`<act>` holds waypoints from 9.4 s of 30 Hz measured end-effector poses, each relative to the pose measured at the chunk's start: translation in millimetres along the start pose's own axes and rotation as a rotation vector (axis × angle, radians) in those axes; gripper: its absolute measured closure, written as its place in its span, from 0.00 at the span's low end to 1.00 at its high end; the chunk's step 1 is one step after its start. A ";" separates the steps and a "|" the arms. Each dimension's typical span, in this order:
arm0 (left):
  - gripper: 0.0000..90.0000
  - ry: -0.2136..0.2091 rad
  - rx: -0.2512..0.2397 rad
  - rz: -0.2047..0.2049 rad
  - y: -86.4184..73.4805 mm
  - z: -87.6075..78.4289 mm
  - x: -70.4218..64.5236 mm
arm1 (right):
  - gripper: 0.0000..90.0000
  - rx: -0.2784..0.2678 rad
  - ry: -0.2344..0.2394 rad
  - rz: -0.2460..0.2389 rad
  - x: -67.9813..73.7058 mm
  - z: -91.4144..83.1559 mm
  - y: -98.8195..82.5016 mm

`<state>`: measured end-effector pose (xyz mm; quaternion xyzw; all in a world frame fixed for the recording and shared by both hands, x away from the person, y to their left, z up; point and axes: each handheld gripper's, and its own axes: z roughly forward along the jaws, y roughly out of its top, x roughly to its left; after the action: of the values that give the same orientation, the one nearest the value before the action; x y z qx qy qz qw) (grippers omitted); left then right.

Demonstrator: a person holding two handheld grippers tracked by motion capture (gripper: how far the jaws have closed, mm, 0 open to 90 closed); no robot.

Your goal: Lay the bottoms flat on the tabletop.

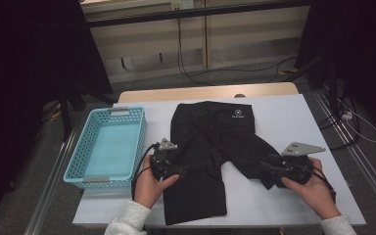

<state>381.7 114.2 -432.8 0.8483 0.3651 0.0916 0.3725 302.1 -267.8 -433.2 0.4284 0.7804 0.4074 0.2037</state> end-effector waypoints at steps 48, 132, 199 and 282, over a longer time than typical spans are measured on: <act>0.20 -0.024 -0.004 0.019 4.8 1.0 -7.7 | 0.58 0.056 -0.090 0.067 1.0 3.5 -9.9; 0.21 -0.065 -0.025 0.030 5.8 1.3 -13.9 | 0.51 0.028 0.078 -0.011 52.0 71.1 33.3; 0.84 -0.403 0.043 0.346 25.4 86.7 -122.5 | 0.98 0.123 -0.133 0.192 -20.3 -20.9 -49.9; 0.17 -0.140 -0.038 0.075 3.5 2.2 -9.4 | 0.61 0.036 -0.183 0.379 -95.4 105.6 56.7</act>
<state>377.8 105.0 -430.9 0.8585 0.3040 0.0528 0.4096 453.5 -281.6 -452.1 0.6063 0.6713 0.3836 0.1857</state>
